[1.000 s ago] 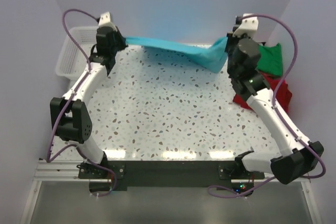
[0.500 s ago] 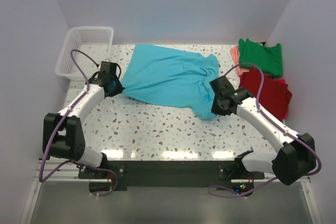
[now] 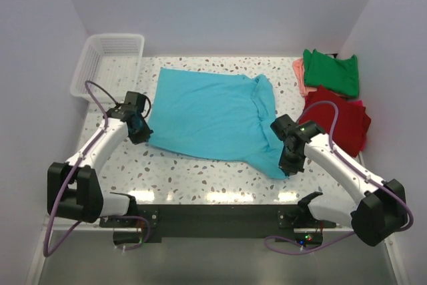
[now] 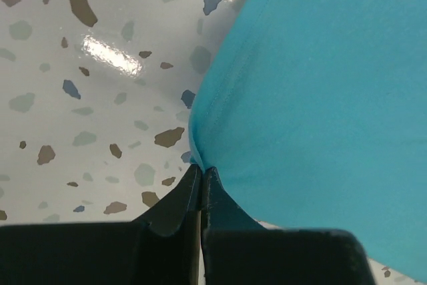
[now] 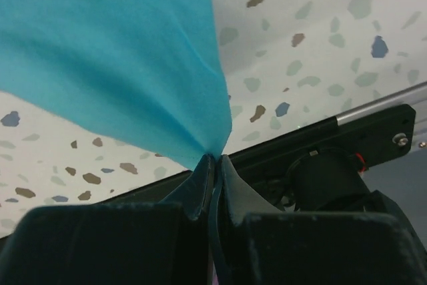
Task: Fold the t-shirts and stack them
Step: Flatten the tshirt out
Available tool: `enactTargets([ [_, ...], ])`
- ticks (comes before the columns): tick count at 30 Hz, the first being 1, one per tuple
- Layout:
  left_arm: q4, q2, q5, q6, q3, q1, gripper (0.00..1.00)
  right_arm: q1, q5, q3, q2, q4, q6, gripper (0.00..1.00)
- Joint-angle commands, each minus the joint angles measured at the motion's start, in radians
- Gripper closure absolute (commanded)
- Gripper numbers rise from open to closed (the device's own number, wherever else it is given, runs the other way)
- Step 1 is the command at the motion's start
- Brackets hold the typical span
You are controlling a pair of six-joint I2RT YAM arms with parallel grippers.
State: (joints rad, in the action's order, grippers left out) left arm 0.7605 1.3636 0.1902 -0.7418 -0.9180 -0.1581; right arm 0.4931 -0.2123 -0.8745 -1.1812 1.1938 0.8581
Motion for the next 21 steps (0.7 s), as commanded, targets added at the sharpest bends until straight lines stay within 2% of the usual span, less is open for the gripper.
enactTargets([
  [1, 0.099, -0.080, 0.060, -0.051, -0.005, 0.003, 1.00, 0.005, -0.131, 0.002, 0.031, 0.144, 0.140, 1.00],
  [3, 0.117, -0.084, 0.067, -0.056, -0.015, 0.005, 1.00, 0.005, -0.160, -0.004, 0.041, 0.174, 0.203, 1.00],
  [9, 0.128, -0.069, 0.051, -0.027, -0.039, 0.005, 1.00, 0.004, -0.167, 0.031, 0.045, 0.156, 0.207, 1.00],
  [11, 0.131, -0.058, 0.046, -0.019, -0.021, 0.005, 1.00, 0.005, -0.119, 0.061, 0.026, 0.139, 0.188, 1.00],
  [14, 0.141, -0.054, 0.045, -0.025, 0.016, 0.005, 0.95, 0.005, -0.075, 0.094, -0.006, 0.122, 0.162, 1.00],
  [16, 0.155, -0.051, 0.046, -0.031, 0.030, 0.003, 0.87, 0.007, -0.065, 0.094, -0.009, 0.127, 0.148, 1.00],
  [18, 0.171, -0.054, 0.054, -0.036, 0.033, 0.005, 0.78, 0.006, -0.068, 0.068, 0.003, 0.145, 0.148, 0.88],
  [19, 0.174, -0.052, 0.060, -0.037, 0.025, 0.003, 0.76, 0.007, -0.078, 0.051, 0.018, 0.150, 0.148, 0.78],
  [20, 0.180, -0.055, 0.064, -0.039, 0.021, 0.005, 0.73, 0.006, -0.105, 0.028, 0.025, 0.154, 0.145, 0.73],
  [21, 0.181, -0.057, 0.071, -0.041, 0.016, 0.005, 0.67, 0.007, -0.128, -0.024, 0.028, 0.164, 0.147, 0.70],
])
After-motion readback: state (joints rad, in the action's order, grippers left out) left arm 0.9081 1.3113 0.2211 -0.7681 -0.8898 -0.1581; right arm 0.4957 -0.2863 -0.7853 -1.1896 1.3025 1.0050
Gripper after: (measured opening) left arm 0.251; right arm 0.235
